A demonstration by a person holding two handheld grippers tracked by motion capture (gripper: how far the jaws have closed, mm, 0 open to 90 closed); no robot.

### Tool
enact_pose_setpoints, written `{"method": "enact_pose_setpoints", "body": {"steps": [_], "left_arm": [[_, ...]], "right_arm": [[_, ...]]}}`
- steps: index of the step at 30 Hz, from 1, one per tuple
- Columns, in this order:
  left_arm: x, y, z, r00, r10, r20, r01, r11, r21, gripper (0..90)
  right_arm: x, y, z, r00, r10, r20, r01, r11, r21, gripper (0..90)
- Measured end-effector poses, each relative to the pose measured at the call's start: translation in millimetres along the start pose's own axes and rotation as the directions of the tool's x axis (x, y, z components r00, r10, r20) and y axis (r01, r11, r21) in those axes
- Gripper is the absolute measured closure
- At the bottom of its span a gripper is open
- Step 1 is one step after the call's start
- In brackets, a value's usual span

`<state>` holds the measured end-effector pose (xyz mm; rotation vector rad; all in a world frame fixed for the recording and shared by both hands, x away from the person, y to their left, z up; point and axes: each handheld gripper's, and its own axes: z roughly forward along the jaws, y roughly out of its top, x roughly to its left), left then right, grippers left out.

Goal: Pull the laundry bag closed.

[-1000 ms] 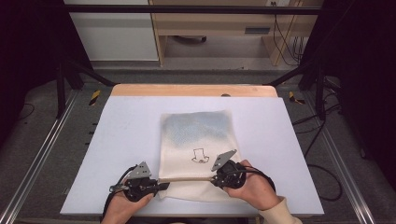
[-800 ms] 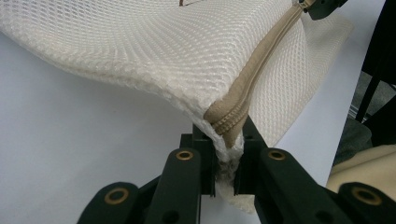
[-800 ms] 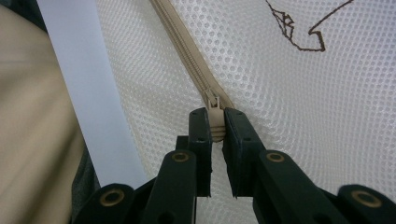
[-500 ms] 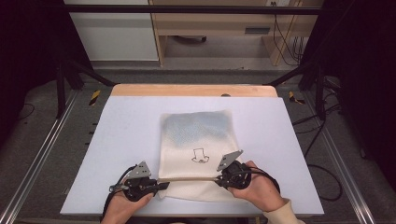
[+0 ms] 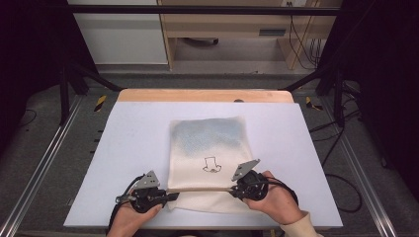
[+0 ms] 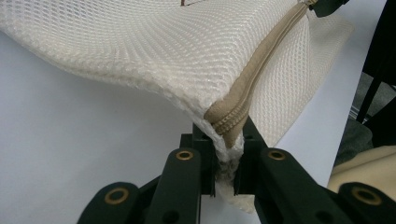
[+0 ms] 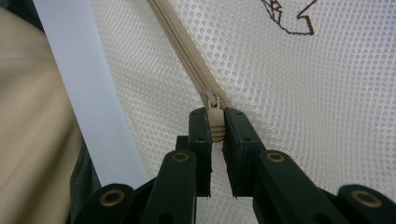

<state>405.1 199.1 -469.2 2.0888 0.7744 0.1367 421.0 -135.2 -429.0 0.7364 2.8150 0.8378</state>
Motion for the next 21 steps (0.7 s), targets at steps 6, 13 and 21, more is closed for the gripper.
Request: {"method": "enact_pose_setpoints", "body": {"steps": [6, 13, 21], "left_arm": [[0.5, 0.0, -0.2, 1.0, -0.001, -0.004, 0.001, 1.0, -0.002, 82.1], [0.9, -0.2, -0.1, 1.0, 0.0, -0.002, 0.0, 1.0, 0.0, 82.1], [1.4, -0.3, -0.3, 1.0, -0.002, -0.003, 0.002, 1.0, 0.0, 82.1]], "right_arm": [[-0.7, -3.1, -1.3, 0.9999, 0.013, 0.005, -0.013, 1.0, -0.004, 82.2], [-1.0, -6.1, -2.9, 0.9999, 0.015, 0.005, -0.015, 1.0, -0.005, 82.2], [-2.9, -10.1, -5.8, 0.9995, 0.028, 0.012, -0.028, 1.0, -0.008, 82.2]]}}
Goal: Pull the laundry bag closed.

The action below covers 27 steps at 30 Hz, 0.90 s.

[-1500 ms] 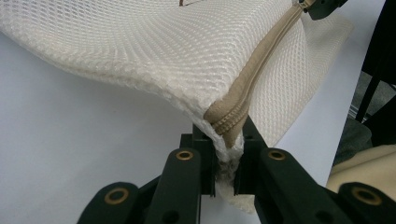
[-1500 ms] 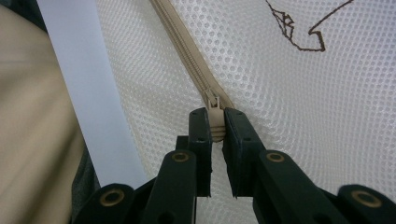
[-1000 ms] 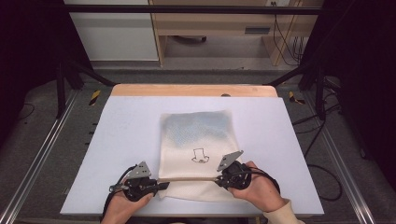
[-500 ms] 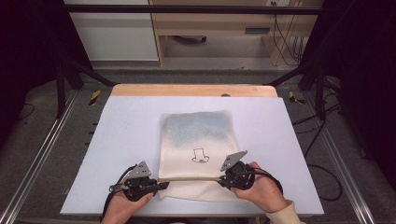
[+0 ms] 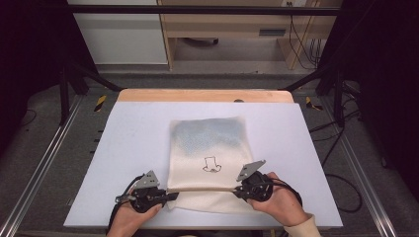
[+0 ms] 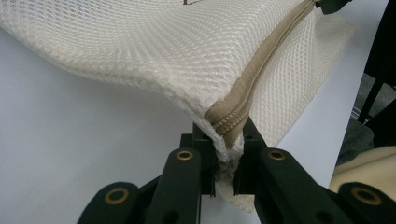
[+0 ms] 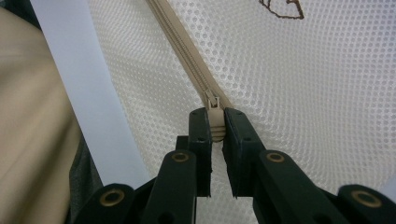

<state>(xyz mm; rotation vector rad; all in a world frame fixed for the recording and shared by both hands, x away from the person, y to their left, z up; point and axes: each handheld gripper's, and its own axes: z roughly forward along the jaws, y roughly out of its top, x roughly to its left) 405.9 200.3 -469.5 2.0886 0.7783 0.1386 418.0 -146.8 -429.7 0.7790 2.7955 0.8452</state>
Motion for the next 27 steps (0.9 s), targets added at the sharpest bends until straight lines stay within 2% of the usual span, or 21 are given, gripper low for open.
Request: {"method": "enact_pose_setpoints", "body": {"steps": [27], "left_arm": [[2.4, 0.5, -3.0, 0.9999, -0.003, -0.011, 0.003, 1.0, -0.006, 82.1]], "right_arm": [[-4.9, -11.5, -5.3, 0.9993, 0.036, 0.012, -0.036, 0.999, -0.005, 82.1]]}}
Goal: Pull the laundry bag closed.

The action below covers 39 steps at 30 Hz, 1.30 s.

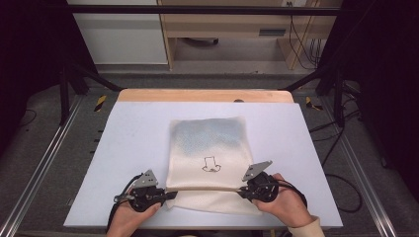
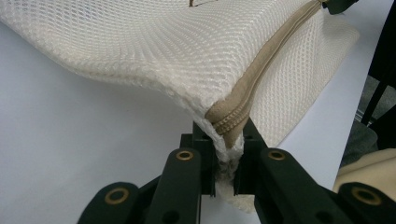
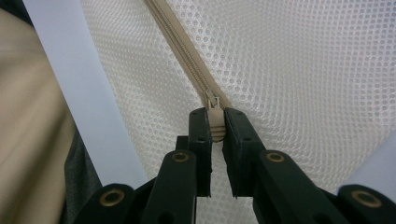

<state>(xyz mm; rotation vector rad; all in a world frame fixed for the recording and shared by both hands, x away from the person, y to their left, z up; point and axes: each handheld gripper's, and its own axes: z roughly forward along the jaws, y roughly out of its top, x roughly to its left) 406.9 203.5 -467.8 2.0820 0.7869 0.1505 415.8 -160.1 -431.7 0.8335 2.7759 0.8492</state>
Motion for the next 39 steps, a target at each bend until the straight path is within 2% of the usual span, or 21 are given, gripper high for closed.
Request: {"method": "enact_pose_setpoints", "body": {"steps": [39], "left_arm": [[0.7, 0.5, -1.7, 0.9999, 0.007, -0.015, -0.007, 1.0, 0.0, 82.2]], "right_arm": [[-0.8, -3.2, -0.1, 1.0, -0.004, 0.002, 0.004, 1.0, 0.002, 82.2]]}}
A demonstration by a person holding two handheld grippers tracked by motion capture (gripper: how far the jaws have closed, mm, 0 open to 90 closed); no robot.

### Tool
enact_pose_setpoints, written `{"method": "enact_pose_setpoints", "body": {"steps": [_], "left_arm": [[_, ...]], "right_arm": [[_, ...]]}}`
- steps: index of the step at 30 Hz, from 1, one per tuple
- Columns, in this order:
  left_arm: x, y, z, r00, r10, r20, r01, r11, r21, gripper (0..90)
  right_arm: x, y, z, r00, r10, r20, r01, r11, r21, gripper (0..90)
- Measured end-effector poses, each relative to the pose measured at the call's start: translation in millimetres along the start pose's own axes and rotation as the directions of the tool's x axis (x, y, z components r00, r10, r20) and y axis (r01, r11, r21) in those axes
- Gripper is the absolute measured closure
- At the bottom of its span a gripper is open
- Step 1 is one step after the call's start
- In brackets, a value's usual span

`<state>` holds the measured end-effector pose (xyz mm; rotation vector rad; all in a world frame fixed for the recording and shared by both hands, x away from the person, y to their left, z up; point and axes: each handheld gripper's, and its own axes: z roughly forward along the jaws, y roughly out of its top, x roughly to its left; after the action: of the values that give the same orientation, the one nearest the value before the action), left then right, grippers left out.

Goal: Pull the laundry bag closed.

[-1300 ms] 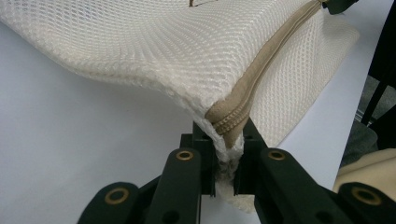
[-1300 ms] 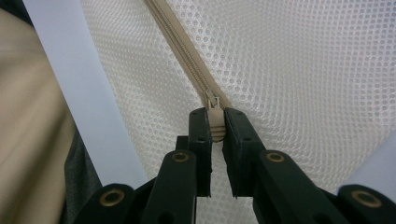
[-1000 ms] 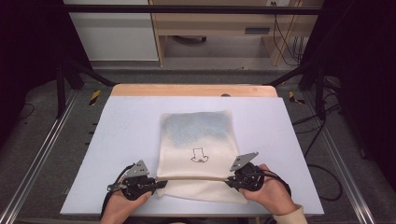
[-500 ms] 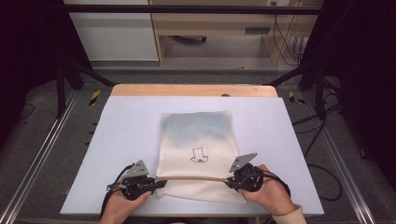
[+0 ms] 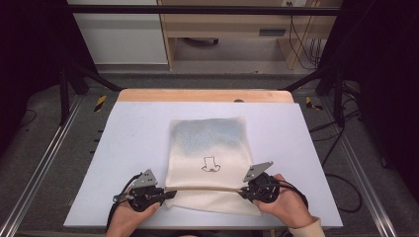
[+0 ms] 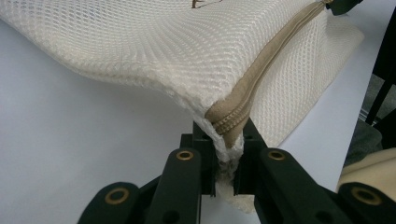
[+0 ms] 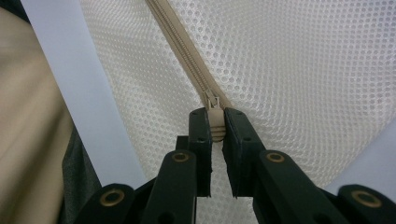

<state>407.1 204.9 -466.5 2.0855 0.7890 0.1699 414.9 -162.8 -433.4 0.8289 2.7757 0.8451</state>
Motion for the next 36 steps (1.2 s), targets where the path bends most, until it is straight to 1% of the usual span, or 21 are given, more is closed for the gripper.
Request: {"method": "enact_pose_setpoints", "body": {"steps": [1, 4, 5, 8, 11, 26, 30, 34, 36], "left_arm": [[0.1, 0.0, 0.2, 1.0, 0.001, 0.001, -0.001, 1.0, 0.002, 82.2], [0.0, 0.0, 0.2, 1.0, 0.002, 0.001, -0.002, 1.0, 0.002, 82.2], [-0.1, 0.0, 0.0, 1.0, 0.001, 0.0, -0.001, 1.0, 0.0, 82.2], [0.0, 0.0, 0.5, 1.0, 0.001, 0.001, -0.001, 1.0, 0.003, 82.2], [-0.2, -0.1, 0.3, 1.0, 0.001, 0.001, -0.001, 1.0, 0.003, 82.2], [-0.5, 0.2, 0.3, 1.0, 0.004, 0.0, -0.004, 1.0, 0.002, 82.3], [0.3, 0.2, 0.0, 1.0, 0.0, 0.001, 0.0, 1.0, 0.0, 82.3], [0.5, 0.3, -0.1, 1.0, 0.001, -0.001, -0.001, 1.0, 0.0, 82.3], [0.4, 0.3, -0.4, 1.0, 0.001, -0.003, -0.001, 1.0, -0.001, 82.3]], "right_arm": [[0.0, -0.4, -0.4, 1.0, 0.008, 0.001, -0.008, 1.0, -0.003, 82.2], [-0.7, -1.3, -0.4, 1.0, 0.005, 0.001, -0.005, 1.0, -0.007, 82.2], [-0.6, -2.4, -1.3, 0.9999, 0.007, 0.009, -0.007, 1.0, -0.001, 82.2], [-1.3, -3.5, -2.4, 1.0, 0.002, 0.004, -0.002, 1.0, -0.01, 82.2], [-1.5, -4.1, -2.1, 0.9999, 0.009, 0.006, -0.009, 1.0, -0.005, 82.2], [-2.4, -5.0, -3.3, 0.9999, 0.009, 0.01, -0.009, 1.0, -0.002, 82.2], [-3.5, -6.7, -4.4, 0.9997, 0.018, 0.014, -0.018, 1.0, 0.0, 82.2], [-5.5, -9.2, -5.6, 0.9995, 0.026, 0.018, -0.026, 1.0, -0.01, 82.1], [-6.1, -10.3, -6.7, 0.9994, 0.029, 0.02, -0.029, 1.0, -0.004, 82.2]]}}
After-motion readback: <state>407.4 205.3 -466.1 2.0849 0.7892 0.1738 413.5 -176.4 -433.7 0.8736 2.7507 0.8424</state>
